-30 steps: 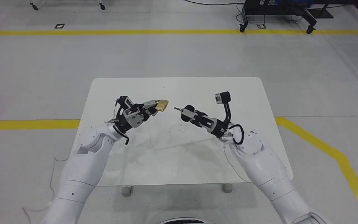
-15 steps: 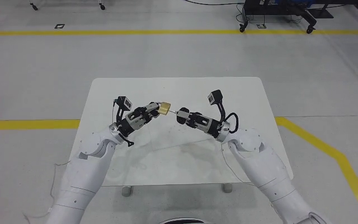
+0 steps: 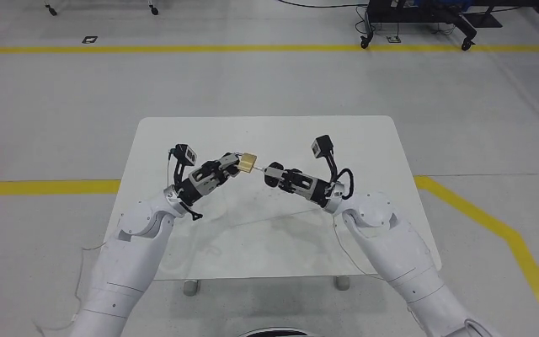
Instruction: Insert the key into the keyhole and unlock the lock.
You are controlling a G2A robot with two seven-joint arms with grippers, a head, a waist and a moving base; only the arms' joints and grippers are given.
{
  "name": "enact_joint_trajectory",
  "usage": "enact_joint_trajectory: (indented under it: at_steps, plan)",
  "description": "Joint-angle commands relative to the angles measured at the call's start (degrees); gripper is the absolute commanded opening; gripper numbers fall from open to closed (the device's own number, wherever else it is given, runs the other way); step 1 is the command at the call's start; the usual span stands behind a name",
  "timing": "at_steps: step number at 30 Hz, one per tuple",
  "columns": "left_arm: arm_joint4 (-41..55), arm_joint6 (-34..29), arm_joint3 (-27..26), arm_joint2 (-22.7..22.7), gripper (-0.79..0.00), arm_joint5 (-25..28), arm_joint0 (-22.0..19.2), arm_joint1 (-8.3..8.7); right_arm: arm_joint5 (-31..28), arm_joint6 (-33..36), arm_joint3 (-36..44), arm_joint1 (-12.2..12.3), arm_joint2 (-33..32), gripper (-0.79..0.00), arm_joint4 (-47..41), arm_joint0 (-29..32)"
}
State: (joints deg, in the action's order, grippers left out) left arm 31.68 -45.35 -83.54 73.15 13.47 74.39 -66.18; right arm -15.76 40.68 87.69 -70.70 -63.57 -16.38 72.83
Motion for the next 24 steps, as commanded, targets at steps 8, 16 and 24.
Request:
enact_joint_trajectory:
  at_steps: [8,16,24]
  plan:
    - [-1.42,0.54,-0.03,-0.32,-0.785,0.07,-0.08,-0.07,0.55,-0.54,0.16,0.01,0.18,-0.785,0.44,0.10]
    - [-4.63,2.38,-0.58,-0.24,-0.785,2.96,0.40,-0.07,1.03,-1.88,0.37,0.00,0.47,-0.785,2.01,0.13]
    - [-10.75,6.30,-1.80,-0.56,-0.785,7.26,1.53,-0.12,1.29,-3.35,0.83,-0.02,0.52,-0.785,2.62,0.61]
